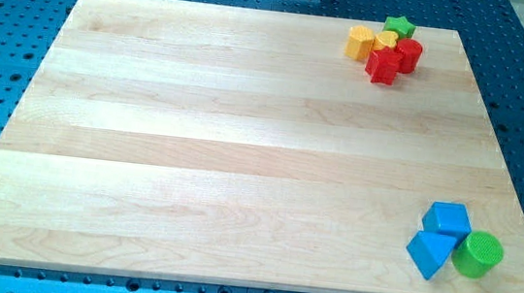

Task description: Keep green circle on left to cube

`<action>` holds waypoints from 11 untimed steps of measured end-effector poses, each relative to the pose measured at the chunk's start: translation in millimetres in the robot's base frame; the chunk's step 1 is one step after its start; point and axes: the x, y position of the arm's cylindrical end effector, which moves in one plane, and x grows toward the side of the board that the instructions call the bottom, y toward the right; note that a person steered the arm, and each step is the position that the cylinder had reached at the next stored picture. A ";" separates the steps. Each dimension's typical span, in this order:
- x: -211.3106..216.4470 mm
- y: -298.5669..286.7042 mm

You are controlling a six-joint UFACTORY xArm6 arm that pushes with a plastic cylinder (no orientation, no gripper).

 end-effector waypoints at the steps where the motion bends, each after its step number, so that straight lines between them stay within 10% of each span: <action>1: 4.3 0.0; 6: 21.6 -155.1; 9: 83.2 -90.5; 11: 30.1 -206.0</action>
